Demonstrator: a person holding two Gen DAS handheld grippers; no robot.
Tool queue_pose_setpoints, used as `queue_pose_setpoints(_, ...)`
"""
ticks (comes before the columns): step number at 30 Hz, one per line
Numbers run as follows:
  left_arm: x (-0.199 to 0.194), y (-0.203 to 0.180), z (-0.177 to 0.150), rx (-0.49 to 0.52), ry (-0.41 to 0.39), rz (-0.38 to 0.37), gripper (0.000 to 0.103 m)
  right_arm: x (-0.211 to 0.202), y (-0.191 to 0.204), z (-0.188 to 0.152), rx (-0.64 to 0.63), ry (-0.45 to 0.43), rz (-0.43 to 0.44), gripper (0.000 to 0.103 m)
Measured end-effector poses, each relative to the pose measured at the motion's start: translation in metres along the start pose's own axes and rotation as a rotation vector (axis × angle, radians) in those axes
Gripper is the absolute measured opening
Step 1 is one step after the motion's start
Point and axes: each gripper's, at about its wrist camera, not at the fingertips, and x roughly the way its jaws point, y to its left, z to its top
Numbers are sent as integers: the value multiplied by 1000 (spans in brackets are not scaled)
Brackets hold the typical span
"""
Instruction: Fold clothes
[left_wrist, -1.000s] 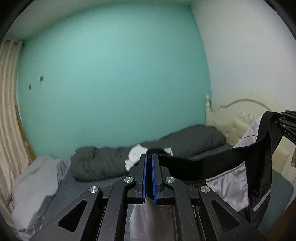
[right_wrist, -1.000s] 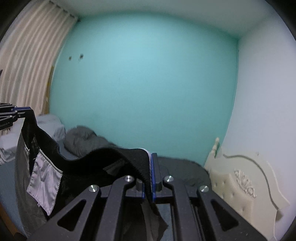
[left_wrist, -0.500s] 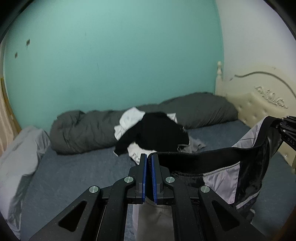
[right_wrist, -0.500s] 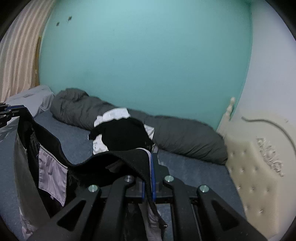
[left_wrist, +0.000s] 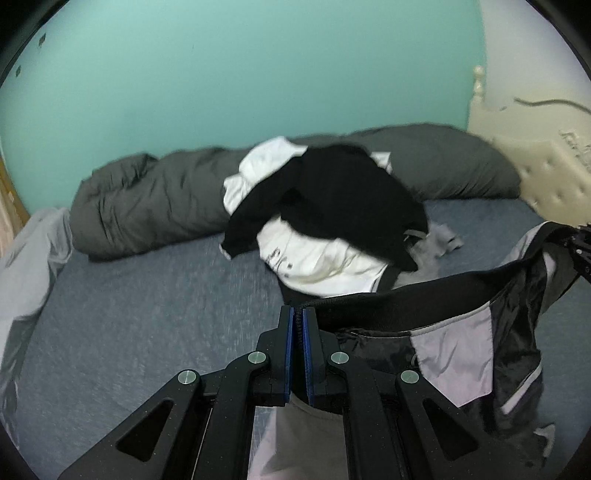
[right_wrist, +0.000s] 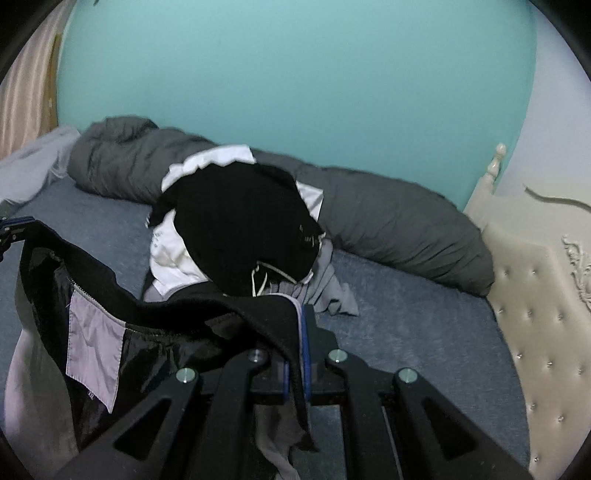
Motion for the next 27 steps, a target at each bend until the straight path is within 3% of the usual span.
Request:
queue_pose_setpoints(10, 113, -4, -43, -33, 146, -12, 7, 112, 17, -44, 11, 126, 20, 5)
queue_pose_setpoints(13, 138, -10, -58, -39, 185, -24, 9, 144, 23, -61, 30, 187, 70, 6)
queue_pose_setpoints(15, 149, -11, -66, -55, 206, -41, 19, 168, 31, -74, 37, 267, 144, 6)
queue_pose_setpoints(16, 151, -10, -70, -65, 212, -48, 26, 173, 36, -81, 20, 266, 149, 8)
queue_pose_setpoints(17, 154, -10, -73, -76, 216, -56, 46, 177, 43, -88, 4, 262, 165, 12)
queue_pose_setpoints(18, 153, -9, -74, -86, 211, -63, 57, 178, 46, -91, -3, 266, 176, 14)
queue_pose_setpoints(21, 142, 0, -76, -144, 186, -91, 59, 176, 52, -97, -3, 257, 217, 24)
queue_pose_setpoints(23, 129, 7, -73, -191, 160, -120, 60, 166, 50, -98, 21, 223, 246, 49)
queue_pose_setpoints(25, 114, 11, -70, -217, 133, -142, 61, 151, 43, -98, 60, 190, 281, 68)
queue_pose_setpoints(27, 95, 14, -67, -217, 107, -159, 63, 136, 37, -97, 98, 158, 315, 68)
